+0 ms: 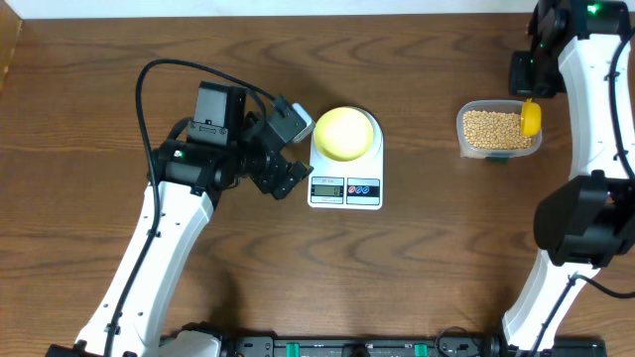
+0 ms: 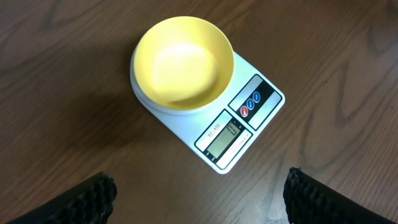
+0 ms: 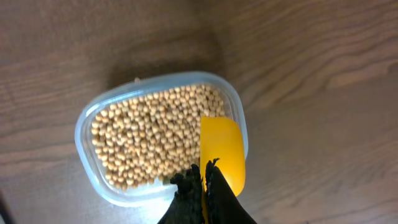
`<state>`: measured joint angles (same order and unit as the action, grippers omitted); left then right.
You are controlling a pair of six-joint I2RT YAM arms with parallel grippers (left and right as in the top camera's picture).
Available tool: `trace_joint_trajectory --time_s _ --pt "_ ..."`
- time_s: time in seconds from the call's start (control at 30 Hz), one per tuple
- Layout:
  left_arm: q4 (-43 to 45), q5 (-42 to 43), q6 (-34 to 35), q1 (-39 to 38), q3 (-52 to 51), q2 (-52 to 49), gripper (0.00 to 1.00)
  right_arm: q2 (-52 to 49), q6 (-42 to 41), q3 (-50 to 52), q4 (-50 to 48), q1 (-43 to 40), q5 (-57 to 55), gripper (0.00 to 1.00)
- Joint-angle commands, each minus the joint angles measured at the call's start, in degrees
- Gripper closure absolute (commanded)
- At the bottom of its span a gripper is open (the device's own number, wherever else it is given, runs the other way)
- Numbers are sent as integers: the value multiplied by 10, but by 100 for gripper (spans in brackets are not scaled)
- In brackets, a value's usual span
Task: Scoop item into bowl and weigh 50g on scale
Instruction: 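Lower the scoop into the soybeans and drag it to scoop beans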
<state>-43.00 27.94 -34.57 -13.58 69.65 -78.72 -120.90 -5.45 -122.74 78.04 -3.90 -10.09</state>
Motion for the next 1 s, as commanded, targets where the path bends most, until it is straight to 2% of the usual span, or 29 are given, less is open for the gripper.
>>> trace_joint_trajectory --time_s 0.0,0.63,0.97 --pt "2 -3 -6 3 -10 4 12 -14 -7 -2 -10 -2 -10 98" --pt "2 -3 -6 3 -10 4 12 -30 0 8 -24 -2 -10 99" --pt "2 -3 -6 3 -10 4 12 -30 0 58 -26 -2 -9 99"
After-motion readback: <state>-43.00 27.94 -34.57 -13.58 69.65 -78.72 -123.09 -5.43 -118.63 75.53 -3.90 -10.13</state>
